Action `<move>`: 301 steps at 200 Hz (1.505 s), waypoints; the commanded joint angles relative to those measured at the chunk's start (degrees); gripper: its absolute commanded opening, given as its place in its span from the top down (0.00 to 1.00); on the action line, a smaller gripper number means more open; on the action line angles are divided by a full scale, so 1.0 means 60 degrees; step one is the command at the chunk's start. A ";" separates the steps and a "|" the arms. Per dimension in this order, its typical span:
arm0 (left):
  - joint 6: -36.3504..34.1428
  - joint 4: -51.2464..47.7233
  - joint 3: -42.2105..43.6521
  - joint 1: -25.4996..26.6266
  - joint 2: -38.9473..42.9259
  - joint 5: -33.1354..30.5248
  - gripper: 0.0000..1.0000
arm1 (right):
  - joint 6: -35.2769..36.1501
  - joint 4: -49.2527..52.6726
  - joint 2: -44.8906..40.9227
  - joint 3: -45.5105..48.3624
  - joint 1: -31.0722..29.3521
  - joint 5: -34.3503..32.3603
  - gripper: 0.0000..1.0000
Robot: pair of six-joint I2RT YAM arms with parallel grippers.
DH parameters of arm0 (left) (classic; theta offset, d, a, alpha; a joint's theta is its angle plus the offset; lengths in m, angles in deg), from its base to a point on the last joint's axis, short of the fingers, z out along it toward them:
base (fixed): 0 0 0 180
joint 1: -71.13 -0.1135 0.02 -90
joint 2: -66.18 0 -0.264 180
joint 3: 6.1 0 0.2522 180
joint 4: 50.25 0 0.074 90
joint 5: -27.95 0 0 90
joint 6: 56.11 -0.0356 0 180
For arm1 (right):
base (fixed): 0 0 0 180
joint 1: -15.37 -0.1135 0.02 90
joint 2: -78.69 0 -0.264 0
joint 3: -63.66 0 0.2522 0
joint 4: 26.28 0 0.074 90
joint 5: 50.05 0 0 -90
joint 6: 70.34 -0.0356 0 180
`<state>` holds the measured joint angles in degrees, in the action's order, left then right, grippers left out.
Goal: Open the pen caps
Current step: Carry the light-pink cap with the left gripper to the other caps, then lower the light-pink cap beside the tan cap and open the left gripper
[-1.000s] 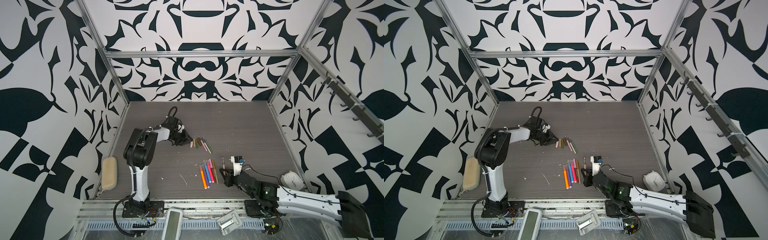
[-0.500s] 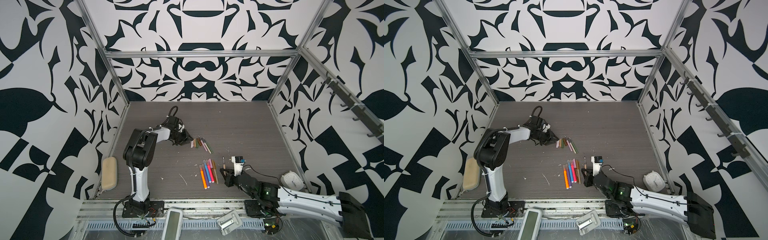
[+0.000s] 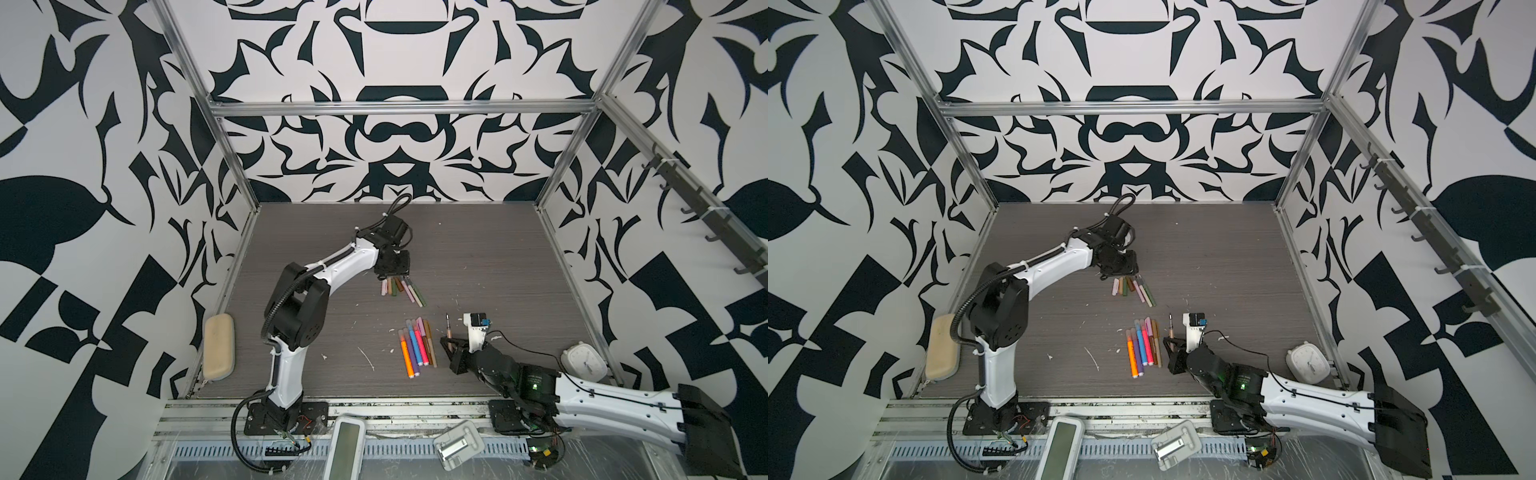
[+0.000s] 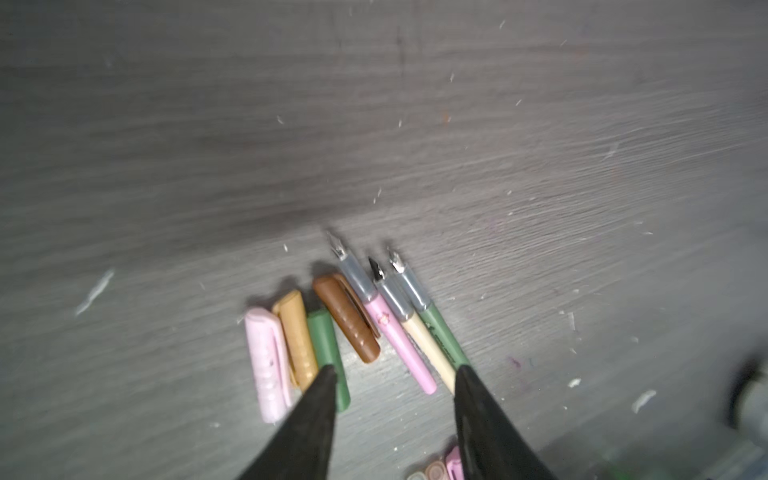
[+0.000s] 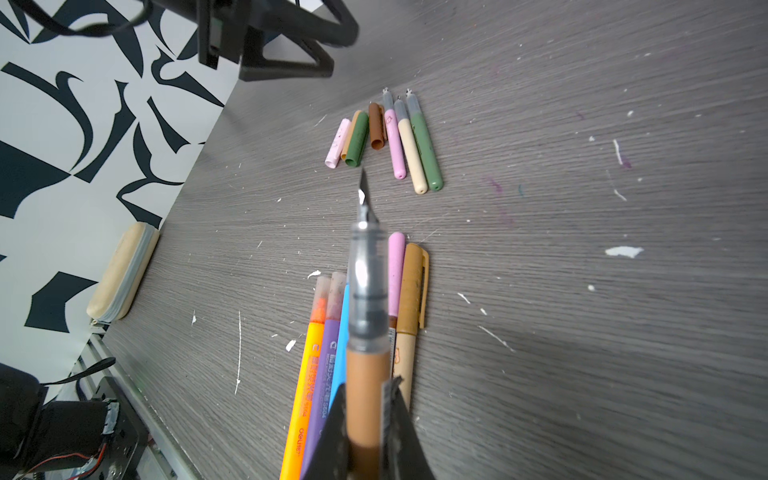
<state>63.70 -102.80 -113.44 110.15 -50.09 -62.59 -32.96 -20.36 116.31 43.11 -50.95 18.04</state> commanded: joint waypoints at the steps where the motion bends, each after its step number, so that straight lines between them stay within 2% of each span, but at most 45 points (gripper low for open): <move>1: -0.0100 -0.2133 -0.0372 0.0196 -0.0504 -0.1665 0.42 | -0.0092 -0.0088 -0.0285 0.0105 0.0053 -0.0230 1.00; 68: 0.0394 -0.2786 -0.0956 0.0234 -0.1199 -0.2319 0.40 | -0.0132 0.0133 -0.1024 0.0367 0.0057 -0.0258 1.00; 111: 0.0438 -0.2579 -0.1051 0.0278 -0.1225 -0.2071 0.39 | -0.0136 0.0151 -0.1113 0.0397 0.0053 -0.0258 1.00; 135: 0.0424 -0.2497 -0.1249 0.0278 -0.1395 -0.1904 0.35 | -0.0140 0.0149 -0.1117 0.0389 0.0055 -0.0246 1.00; 169: 0.0497 -0.2487 -0.1483 0.0278 -0.1617 -0.1922 0.24 | -0.0149 0.0198 -0.1201 0.0418 0.0059 -0.0257 1.00; 233: 0.0541 -0.2693 -0.1751 0.0278 -0.2151 -0.1886 0.26 | -0.0165 0.0313 -0.1471 0.0483 0.0054 -0.0281 1.00; 301: 0.0512 -0.2608 -0.1527 0.0264 -0.2040 -0.2167 0.27 | -0.0182 0.0376 -0.1555 0.0501 0.0054 -0.0296 1.00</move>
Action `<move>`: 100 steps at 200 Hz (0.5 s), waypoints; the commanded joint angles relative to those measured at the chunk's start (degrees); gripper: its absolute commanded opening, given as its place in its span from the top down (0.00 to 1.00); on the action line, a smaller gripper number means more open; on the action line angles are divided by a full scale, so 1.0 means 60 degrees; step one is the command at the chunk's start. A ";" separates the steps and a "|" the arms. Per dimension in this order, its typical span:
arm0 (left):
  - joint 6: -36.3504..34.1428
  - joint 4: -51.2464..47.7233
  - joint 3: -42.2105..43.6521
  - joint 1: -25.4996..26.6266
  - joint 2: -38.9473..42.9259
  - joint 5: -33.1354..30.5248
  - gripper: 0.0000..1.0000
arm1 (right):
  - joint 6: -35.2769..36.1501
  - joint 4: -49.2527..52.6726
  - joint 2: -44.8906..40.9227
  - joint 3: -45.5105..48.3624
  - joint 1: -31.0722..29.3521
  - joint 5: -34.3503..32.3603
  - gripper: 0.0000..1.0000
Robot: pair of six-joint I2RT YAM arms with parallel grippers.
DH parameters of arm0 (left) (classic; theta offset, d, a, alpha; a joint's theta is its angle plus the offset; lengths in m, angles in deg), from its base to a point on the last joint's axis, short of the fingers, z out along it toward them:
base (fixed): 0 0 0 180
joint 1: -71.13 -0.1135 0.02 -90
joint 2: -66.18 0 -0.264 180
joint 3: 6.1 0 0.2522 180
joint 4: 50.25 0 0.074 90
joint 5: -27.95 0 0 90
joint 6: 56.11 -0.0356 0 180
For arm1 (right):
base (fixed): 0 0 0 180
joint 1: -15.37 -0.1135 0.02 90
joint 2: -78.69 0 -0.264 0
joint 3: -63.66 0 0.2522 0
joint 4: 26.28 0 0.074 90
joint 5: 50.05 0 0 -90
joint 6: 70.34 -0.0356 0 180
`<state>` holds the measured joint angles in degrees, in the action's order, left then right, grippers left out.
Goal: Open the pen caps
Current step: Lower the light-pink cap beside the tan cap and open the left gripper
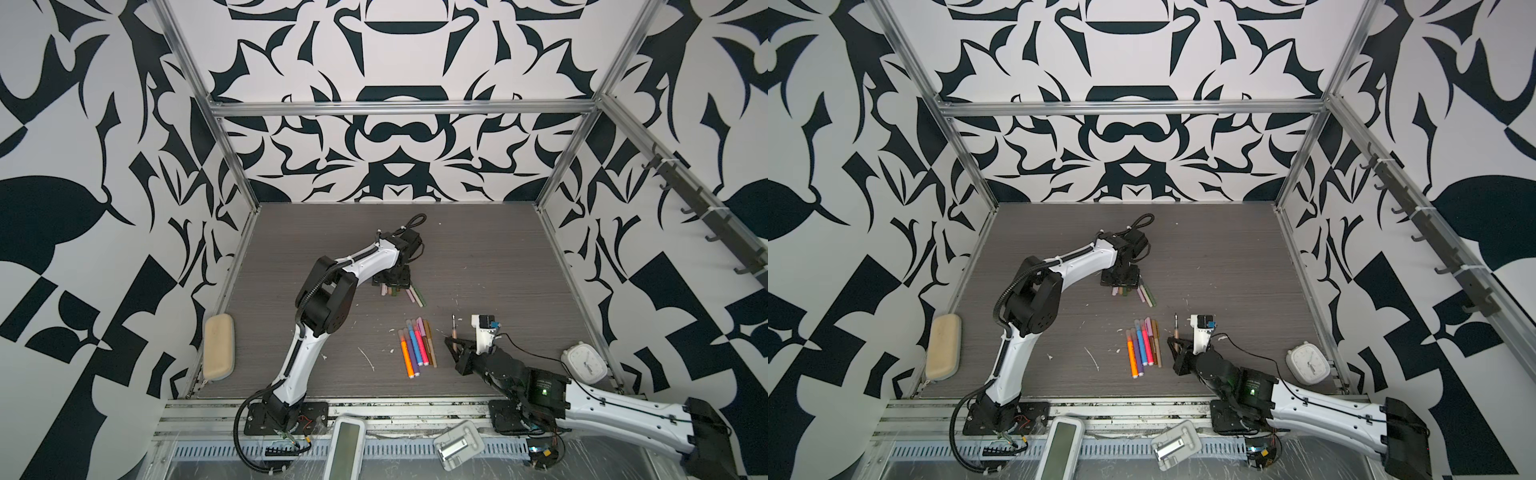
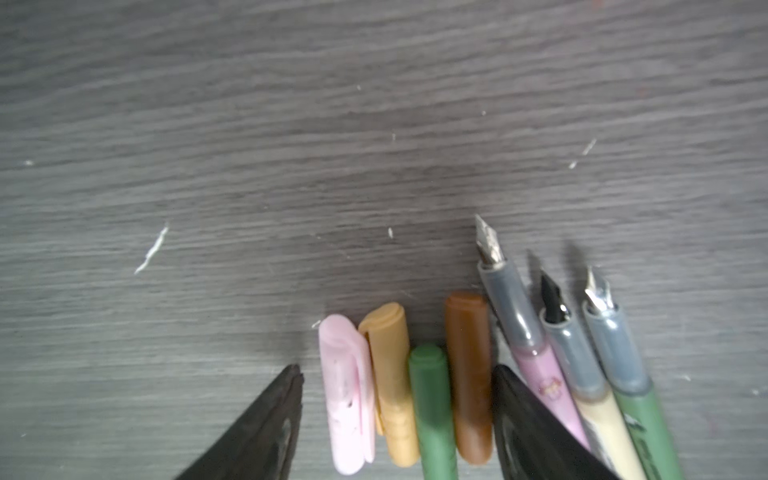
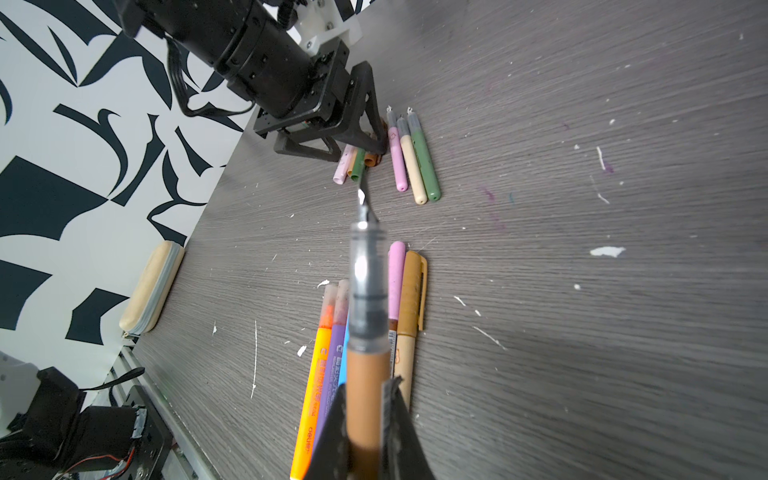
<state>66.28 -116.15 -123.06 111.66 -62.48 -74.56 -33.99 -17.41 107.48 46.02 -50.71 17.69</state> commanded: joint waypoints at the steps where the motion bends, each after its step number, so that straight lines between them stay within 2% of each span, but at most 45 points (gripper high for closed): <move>1: 0.0082 -0.0380 0.0083 0.0012 0.0027 -0.0163 0.27 | -0.0010 -0.0120 -0.0090 0.0017 0.0014 -0.0241 1.00; 100: -0.0021 -0.0122 0.0803 -0.0103 0.0267 -0.0152 0.27 | -0.0011 -0.0082 -0.0112 0.0017 0.0017 -0.0229 1.00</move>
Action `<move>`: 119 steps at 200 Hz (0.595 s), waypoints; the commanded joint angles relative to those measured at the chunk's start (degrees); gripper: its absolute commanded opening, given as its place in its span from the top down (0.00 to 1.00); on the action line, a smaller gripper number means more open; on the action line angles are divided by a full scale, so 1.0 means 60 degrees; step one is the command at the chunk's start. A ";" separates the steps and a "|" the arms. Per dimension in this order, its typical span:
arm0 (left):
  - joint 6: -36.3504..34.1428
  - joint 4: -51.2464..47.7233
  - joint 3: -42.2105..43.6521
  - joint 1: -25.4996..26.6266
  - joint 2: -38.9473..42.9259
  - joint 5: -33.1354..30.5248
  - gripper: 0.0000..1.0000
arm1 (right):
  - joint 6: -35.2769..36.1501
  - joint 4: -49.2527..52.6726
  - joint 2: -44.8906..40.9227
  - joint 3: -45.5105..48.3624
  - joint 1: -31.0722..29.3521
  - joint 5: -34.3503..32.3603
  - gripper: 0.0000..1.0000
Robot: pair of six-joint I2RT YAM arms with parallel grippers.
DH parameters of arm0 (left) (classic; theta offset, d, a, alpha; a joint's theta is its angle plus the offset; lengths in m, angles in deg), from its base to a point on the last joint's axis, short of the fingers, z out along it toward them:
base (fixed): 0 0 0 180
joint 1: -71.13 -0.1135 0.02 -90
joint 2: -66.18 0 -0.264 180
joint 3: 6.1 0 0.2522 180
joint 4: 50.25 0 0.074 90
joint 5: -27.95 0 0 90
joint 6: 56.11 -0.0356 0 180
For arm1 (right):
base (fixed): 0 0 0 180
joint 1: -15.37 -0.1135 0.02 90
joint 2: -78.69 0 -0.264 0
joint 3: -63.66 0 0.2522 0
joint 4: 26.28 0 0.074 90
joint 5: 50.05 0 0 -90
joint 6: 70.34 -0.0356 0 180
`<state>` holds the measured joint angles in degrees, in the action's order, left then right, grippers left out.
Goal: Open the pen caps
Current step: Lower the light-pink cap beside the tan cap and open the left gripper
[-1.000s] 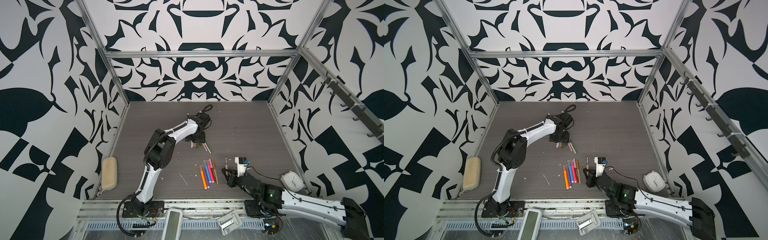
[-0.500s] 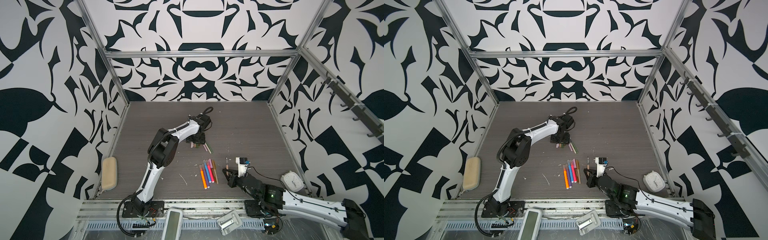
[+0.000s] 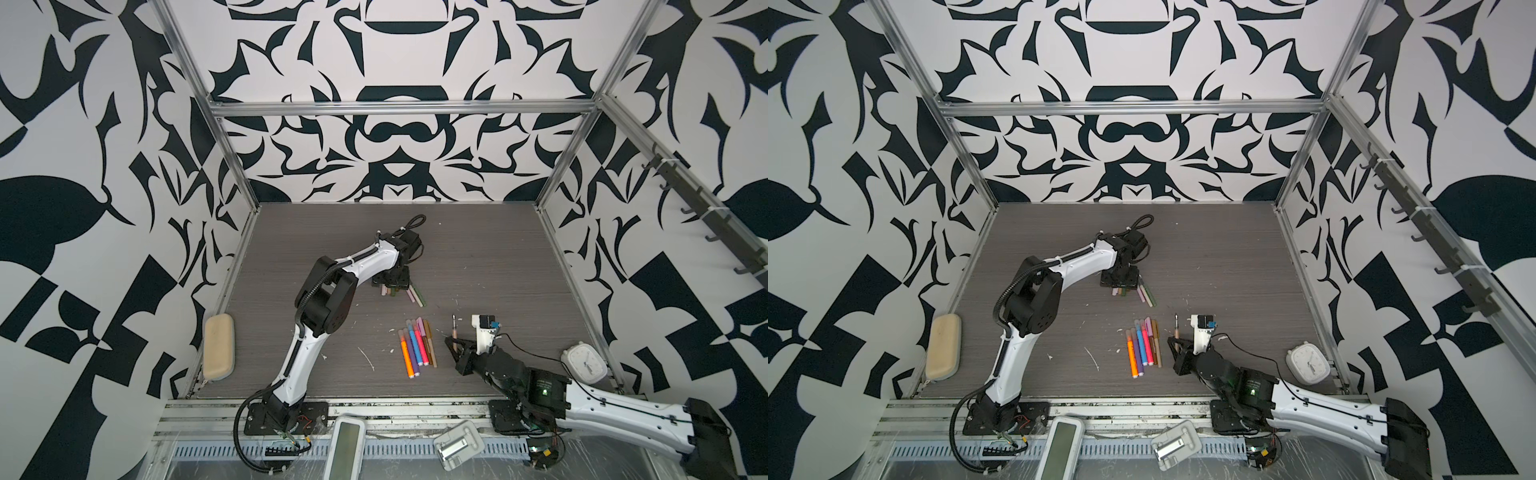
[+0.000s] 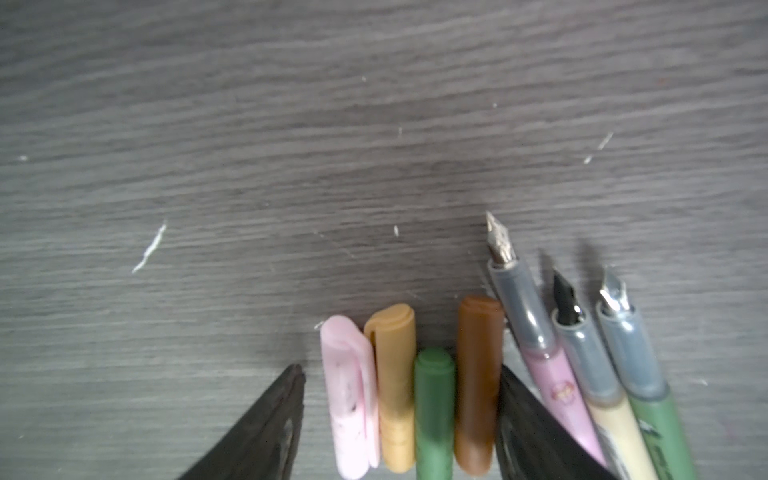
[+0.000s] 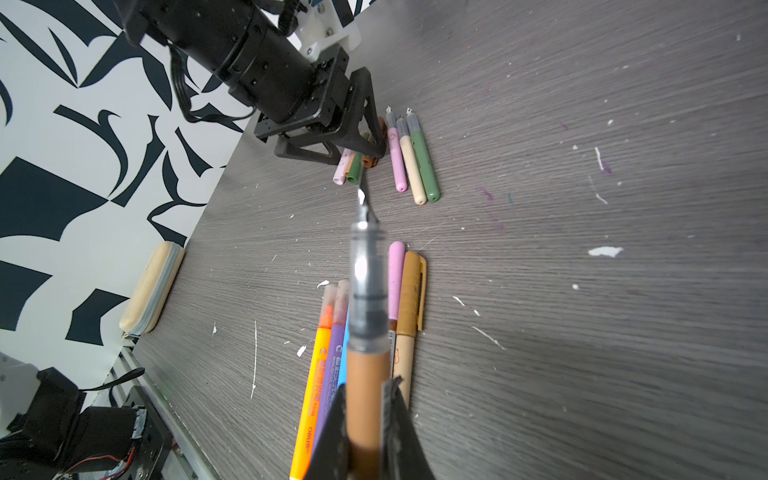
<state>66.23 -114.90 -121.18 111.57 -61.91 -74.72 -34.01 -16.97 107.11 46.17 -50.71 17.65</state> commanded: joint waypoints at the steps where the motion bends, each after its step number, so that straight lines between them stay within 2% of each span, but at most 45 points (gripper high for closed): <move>1: -0.0014 -0.0325 0.0500 -0.0090 0.0177 -0.0128 0.27 | -0.0013 -0.0161 -0.0050 -0.0009 0.0015 -0.0222 1.00; 119: -0.0160 0.0364 0.2056 -0.0743 0.0979 -0.0093 0.28 | -0.0020 -0.0293 0.0469 -0.0144 0.0017 -0.0201 1.00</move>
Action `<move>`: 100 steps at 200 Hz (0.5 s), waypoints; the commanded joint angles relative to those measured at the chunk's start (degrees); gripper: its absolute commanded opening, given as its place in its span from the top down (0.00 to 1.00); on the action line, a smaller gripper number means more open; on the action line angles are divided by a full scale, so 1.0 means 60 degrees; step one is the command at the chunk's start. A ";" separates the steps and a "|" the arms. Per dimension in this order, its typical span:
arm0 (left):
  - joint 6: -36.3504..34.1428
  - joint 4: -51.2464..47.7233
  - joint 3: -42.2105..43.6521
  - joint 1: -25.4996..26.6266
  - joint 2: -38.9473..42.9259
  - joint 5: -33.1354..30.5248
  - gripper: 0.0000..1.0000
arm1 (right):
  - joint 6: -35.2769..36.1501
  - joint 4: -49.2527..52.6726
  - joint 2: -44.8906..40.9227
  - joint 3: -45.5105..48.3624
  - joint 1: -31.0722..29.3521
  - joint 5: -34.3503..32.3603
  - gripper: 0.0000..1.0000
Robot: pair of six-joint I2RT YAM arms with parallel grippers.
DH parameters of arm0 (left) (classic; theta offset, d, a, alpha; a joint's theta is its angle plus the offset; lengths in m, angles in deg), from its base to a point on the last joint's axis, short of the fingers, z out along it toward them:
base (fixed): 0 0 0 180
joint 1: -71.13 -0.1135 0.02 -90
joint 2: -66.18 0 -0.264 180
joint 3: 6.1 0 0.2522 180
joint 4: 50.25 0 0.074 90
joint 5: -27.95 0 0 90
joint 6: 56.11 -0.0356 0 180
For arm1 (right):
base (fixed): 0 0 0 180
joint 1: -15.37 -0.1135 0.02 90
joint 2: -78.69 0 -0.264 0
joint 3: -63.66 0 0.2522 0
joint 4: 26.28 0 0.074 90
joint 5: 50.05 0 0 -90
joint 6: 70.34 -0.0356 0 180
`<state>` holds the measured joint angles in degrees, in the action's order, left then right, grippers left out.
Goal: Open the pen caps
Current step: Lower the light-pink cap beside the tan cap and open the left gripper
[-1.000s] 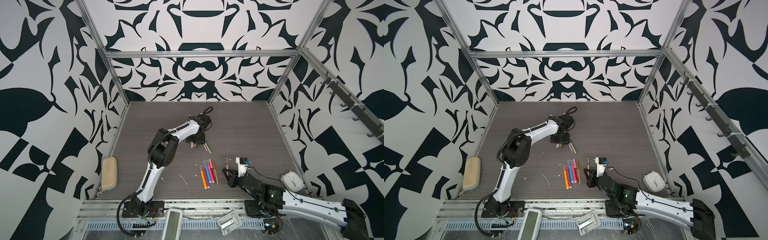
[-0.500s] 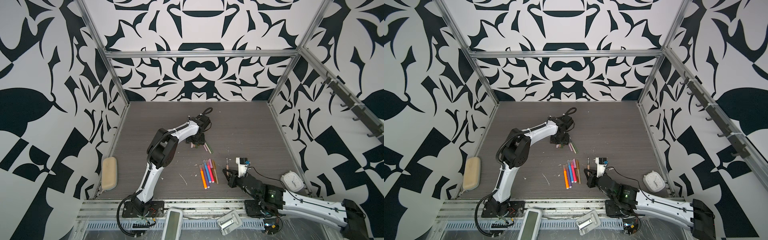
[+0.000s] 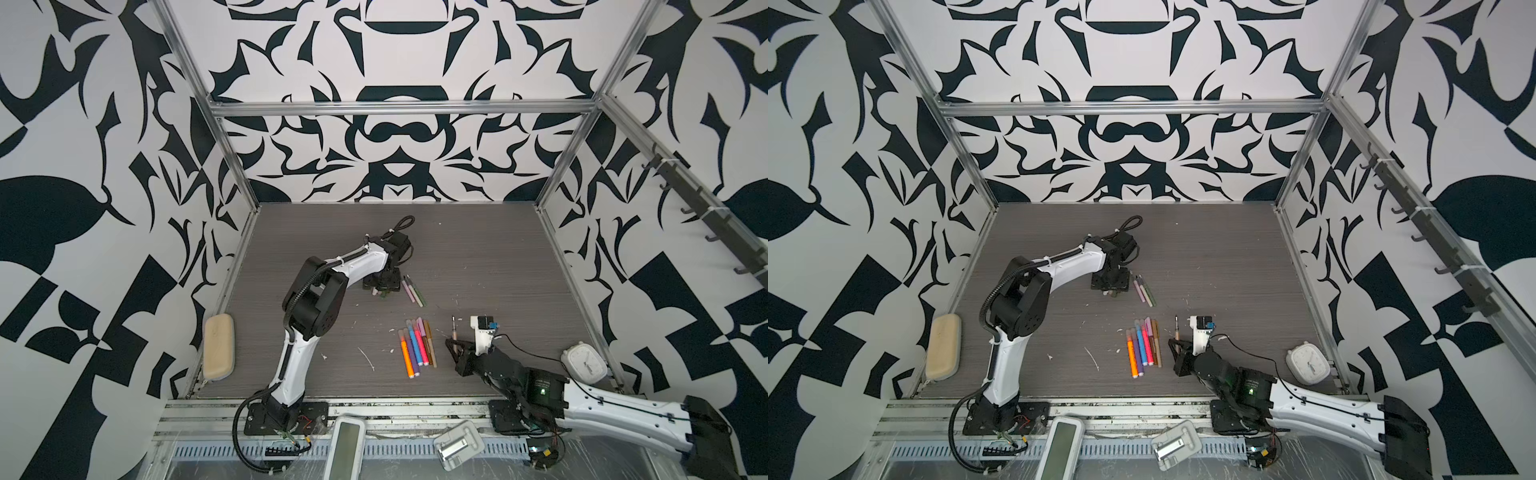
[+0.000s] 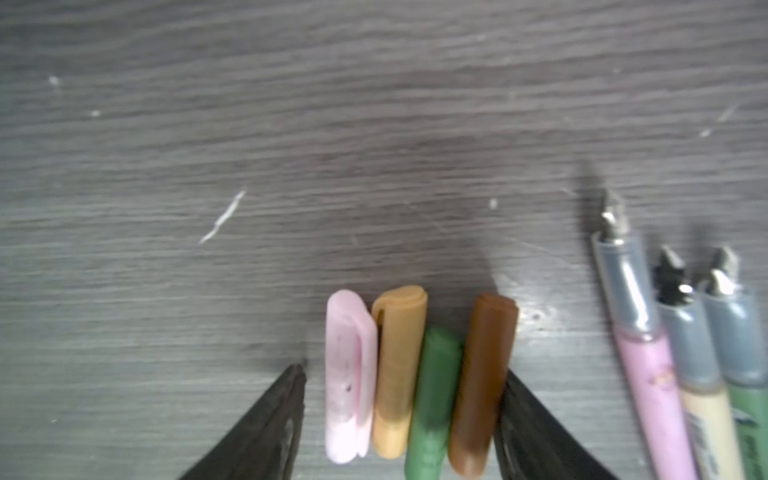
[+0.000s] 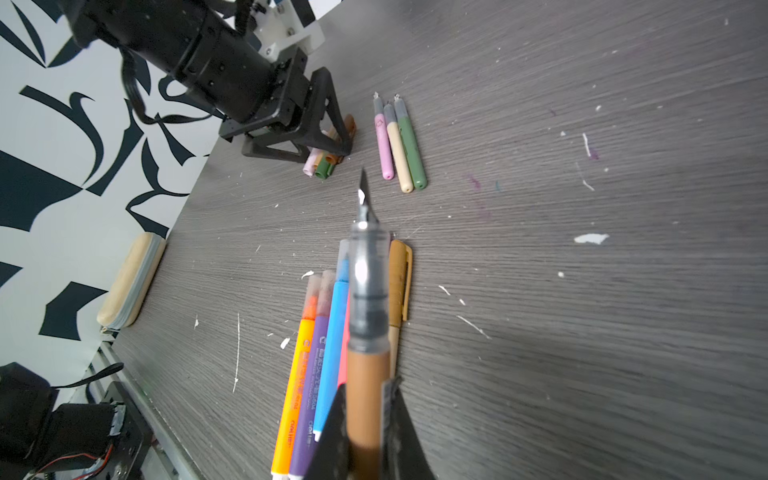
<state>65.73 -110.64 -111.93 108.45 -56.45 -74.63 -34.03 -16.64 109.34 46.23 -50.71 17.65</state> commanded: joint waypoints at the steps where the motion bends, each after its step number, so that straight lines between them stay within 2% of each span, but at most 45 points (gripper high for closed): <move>1: -0.0076 -0.0337 0.0533 -0.0233 0.0072 -0.0104 0.28 | -0.0016 -0.0351 0.0102 -0.0160 0.0015 -0.0205 1.00; 100: 0.0214 0.0411 0.1562 -0.0960 0.0501 0.0381 0.28 | -0.0025 -0.0415 0.0309 -0.0230 0.0016 -0.0205 1.00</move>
<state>65.79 -106.47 -105.48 104.03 -52.67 -72.68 -34.03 -17.06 111.00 46.23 -50.71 17.65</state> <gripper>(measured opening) 0.719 0.125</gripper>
